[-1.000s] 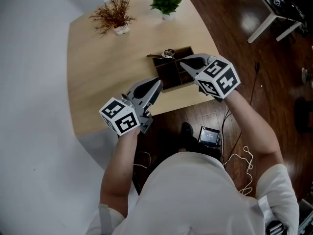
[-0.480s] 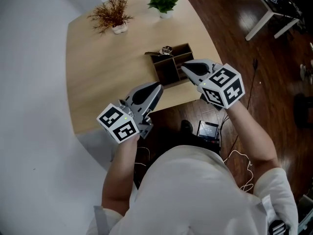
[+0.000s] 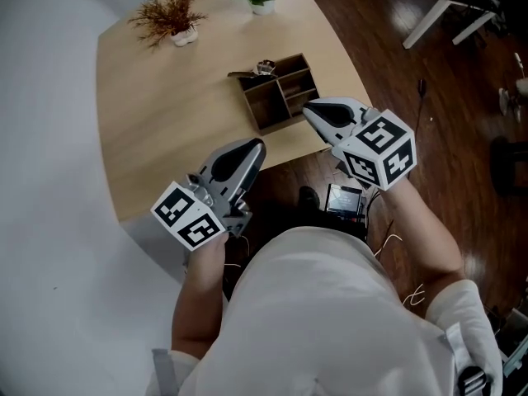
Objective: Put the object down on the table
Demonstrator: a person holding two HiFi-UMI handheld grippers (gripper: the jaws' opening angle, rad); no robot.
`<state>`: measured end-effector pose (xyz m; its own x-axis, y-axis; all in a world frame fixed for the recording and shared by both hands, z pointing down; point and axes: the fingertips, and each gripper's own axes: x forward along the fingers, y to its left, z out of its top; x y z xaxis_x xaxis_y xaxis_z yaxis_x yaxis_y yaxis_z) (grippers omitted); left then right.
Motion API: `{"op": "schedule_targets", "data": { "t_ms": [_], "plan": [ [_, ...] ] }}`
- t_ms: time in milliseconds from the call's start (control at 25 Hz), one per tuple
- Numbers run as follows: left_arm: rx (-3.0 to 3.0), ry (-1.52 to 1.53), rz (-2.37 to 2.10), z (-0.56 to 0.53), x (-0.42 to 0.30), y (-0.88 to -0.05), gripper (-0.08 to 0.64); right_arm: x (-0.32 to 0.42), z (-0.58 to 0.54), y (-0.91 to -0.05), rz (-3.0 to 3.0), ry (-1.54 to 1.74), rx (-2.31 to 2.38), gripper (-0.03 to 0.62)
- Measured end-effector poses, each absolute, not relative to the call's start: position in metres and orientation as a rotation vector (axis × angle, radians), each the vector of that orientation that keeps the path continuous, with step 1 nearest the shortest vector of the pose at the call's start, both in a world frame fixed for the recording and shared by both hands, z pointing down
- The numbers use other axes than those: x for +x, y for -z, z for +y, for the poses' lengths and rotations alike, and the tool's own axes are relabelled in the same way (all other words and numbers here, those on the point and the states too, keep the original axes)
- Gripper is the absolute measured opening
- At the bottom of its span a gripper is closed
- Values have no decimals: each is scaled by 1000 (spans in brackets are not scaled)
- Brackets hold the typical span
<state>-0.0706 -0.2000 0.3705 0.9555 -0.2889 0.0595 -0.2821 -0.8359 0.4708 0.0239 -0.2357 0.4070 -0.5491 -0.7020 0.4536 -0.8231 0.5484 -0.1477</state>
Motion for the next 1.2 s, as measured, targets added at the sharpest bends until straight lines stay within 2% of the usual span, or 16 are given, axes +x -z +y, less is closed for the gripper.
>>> {"op": "schedule_targets", "data": {
  "t_ms": [680,1200],
  "plan": [
    [2589,39,-423,-166,-91,-367,0,28,-182,-387,-2511,-606,1385,3],
    [2573,28,-432,-157,-101,-369,1,38,-184,-384,-2497,-600,1447,3]
  ]
}}
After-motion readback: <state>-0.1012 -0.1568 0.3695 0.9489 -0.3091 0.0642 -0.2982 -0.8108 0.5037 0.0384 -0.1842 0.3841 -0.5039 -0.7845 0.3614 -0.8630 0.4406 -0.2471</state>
